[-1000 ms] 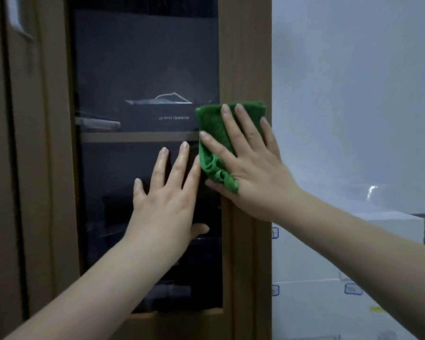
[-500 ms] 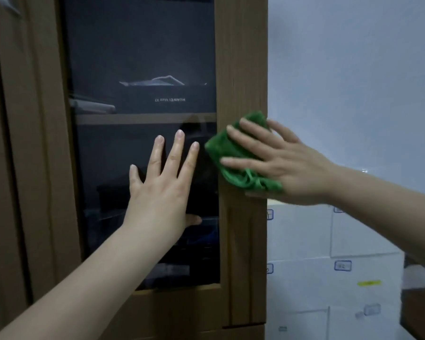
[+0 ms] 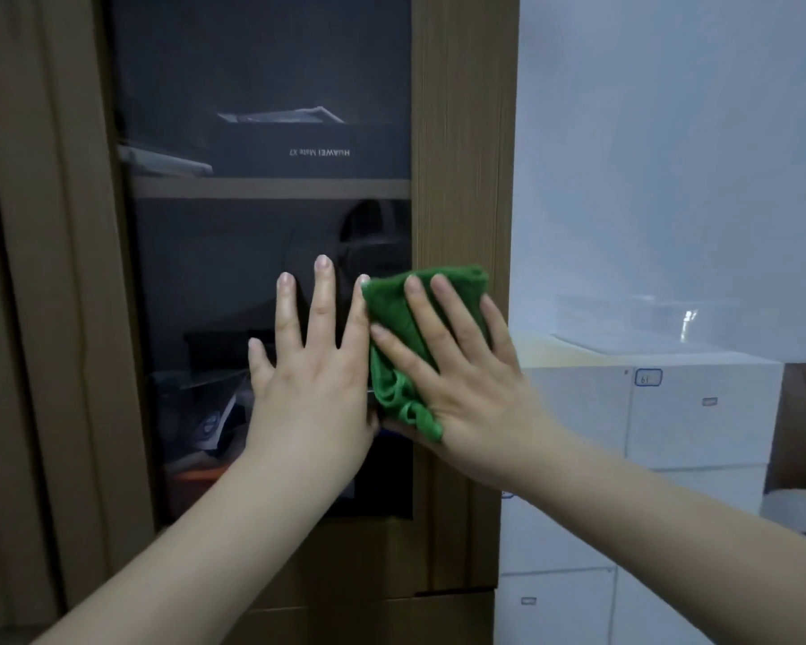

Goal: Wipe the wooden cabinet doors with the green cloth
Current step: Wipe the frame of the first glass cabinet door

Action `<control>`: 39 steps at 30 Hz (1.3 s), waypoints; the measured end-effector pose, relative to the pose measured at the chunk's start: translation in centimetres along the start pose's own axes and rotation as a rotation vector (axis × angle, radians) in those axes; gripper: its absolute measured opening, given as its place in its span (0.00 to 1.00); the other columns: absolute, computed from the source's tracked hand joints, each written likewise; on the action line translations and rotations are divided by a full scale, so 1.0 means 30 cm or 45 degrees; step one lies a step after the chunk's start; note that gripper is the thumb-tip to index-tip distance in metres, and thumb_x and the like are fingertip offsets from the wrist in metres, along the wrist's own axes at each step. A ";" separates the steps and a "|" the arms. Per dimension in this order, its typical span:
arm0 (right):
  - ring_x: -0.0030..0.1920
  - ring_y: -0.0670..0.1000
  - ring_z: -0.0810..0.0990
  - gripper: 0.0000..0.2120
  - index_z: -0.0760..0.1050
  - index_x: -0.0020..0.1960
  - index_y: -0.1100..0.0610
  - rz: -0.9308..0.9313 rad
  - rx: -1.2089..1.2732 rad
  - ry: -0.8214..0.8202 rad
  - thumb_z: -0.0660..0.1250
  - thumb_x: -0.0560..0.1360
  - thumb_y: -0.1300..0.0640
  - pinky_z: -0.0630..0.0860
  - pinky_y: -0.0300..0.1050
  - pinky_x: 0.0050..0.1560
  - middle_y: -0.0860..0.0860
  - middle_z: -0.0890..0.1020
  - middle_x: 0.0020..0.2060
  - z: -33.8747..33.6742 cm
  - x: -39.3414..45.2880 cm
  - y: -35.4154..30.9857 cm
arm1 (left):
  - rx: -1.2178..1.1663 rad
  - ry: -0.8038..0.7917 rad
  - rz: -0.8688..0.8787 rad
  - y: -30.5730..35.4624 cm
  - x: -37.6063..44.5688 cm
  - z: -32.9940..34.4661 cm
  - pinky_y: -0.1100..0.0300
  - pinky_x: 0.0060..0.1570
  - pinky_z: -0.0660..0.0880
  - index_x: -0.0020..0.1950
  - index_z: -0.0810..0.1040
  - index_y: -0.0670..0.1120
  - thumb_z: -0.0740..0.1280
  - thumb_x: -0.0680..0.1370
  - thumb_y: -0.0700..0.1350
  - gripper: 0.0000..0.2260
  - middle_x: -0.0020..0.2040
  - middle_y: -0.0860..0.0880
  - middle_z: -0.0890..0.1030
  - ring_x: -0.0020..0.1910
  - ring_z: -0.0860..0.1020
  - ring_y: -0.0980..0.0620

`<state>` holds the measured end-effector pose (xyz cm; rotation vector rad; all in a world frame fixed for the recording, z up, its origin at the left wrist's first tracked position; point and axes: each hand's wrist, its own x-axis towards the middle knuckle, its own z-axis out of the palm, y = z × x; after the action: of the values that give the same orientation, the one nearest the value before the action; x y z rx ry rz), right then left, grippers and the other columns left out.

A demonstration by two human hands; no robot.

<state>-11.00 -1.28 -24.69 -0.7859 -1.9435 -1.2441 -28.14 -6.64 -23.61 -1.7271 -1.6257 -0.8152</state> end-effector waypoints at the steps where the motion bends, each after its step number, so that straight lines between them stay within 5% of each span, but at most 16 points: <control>1: 0.81 0.59 0.46 0.34 0.56 0.81 0.48 -0.069 -0.004 -0.021 0.55 0.80 0.34 0.45 0.62 0.78 0.57 0.52 0.81 0.005 -0.030 0.003 | 0.001 -0.007 0.002 -0.003 -0.001 0.000 0.32 0.71 0.57 0.79 0.32 0.53 0.75 0.71 0.57 0.56 0.78 0.48 0.27 0.77 0.32 0.39; 6: 0.81 0.55 0.47 0.31 0.53 0.81 0.47 -0.680 -0.087 -0.214 0.59 0.80 0.48 0.41 0.60 0.78 0.54 0.51 0.82 -0.011 -0.131 0.152 | 0.005 -0.002 -0.013 -0.006 -0.003 0.005 0.32 0.71 0.56 0.78 0.31 0.55 0.79 0.68 0.52 0.61 0.78 0.48 0.29 0.78 0.33 0.40; 9: 0.81 0.50 0.48 0.31 0.53 0.81 0.44 -0.921 -0.132 -0.356 0.58 0.80 0.50 0.42 0.57 0.79 0.48 0.52 0.82 -0.060 -0.110 0.305 | -0.001 -0.002 -0.024 -0.003 -0.001 0.007 0.32 0.70 0.55 0.78 0.32 0.55 0.79 0.65 0.57 0.61 0.79 0.48 0.30 0.78 0.34 0.41; 12: 0.81 0.49 0.49 0.28 0.52 0.81 0.44 -0.822 -0.150 -0.341 0.53 0.82 0.46 0.45 0.57 0.78 0.48 0.52 0.82 -0.101 -0.059 0.391 | 0.017 0.012 -0.018 -0.006 -0.007 0.014 0.33 0.70 0.56 0.79 0.36 0.54 0.78 0.65 0.60 0.59 0.80 0.47 0.34 0.79 0.37 0.41; 17: 0.81 0.55 0.48 0.32 0.54 0.81 0.48 -0.111 -0.087 -0.082 0.47 0.82 0.34 0.46 0.58 0.78 0.55 0.52 0.81 -0.115 0.039 0.266 | 0.046 0.061 -0.037 0.002 -0.067 0.035 0.30 0.67 0.63 0.81 0.48 0.50 0.76 0.69 0.58 0.50 0.81 0.42 0.46 0.79 0.46 0.38; 21: 0.81 0.59 0.45 0.35 0.51 0.81 0.48 0.150 -0.022 -0.060 0.50 0.80 0.32 0.46 0.62 0.78 0.58 0.50 0.81 -0.059 0.029 0.083 | 0.055 -0.015 -0.019 0.009 -0.111 0.062 0.30 0.69 0.61 0.81 0.42 0.52 0.76 0.67 0.61 0.55 0.81 0.44 0.40 0.79 0.42 0.40; 26: 0.81 0.57 0.45 0.33 0.52 0.81 0.47 0.002 0.044 -0.064 0.54 0.81 0.35 0.44 0.60 0.78 0.56 0.50 0.81 0.022 -0.116 -0.046 | 0.151 -0.105 -0.005 -0.023 -0.165 0.087 0.29 0.68 0.58 0.80 0.38 0.55 0.77 0.61 0.65 0.62 0.81 0.47 0.36 0.79 0.39 0.41; 30: 0.81 0.56 0.47 0.32 0.52 0.82 0.49 -0.215 -0.012 -0.147 0.55 0.81 0.41 0.41 0.59 0.78 0.55 0.50 0.82 0.068 -0.269 -0.095 | 0.111 -0.093 -0.002 -0.045 -0.191 0.103 0.27 0.66 0.61 0.81 0.40 0.56 0.80 0.62 0.58 0.60 0.81 0.48 0.38 0.80 0.41 0.40; 36: 0.81 0.52 0.47 0.35 0.55 0.81 0.48 -0.783 -0.091 -0.337 0.56 0.74 0.55 0.39 0.56 0.79 0.51 0.51 0.82 0.025 -0.345 0.117 | 0.085 -0.132 0.015 -0.049 -0.186 0.106 0.27 0.67 0.56 0.80 0.36 0.57 0.78 0.64 0.61 0.60 0.80 0.49 0.32 0.78 0.34 0.41; 39: 0.81 0.51 0.48 0.34 0.55 0.80 0.49 -0.616 -0.077 -0.263 0.56 0.74 0.55 0.40 0.54 0.79 0.51 0.52 0.81 -0.012 -0.295 0.207 | 0.088 -0.124 0.020 -0.049 -0.198 0.108 0.28 0.68 0.56 0.80 0.37 0.57 0.77 0.66 0.62 0.58 0.80 0.48 0.34 0.79 0.35 0.41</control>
<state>-0.93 -0.47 -28.57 -0.4995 -2.3660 -1.5558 -29.83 -7.66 -30.24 -1.7528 -1.6817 -0.6690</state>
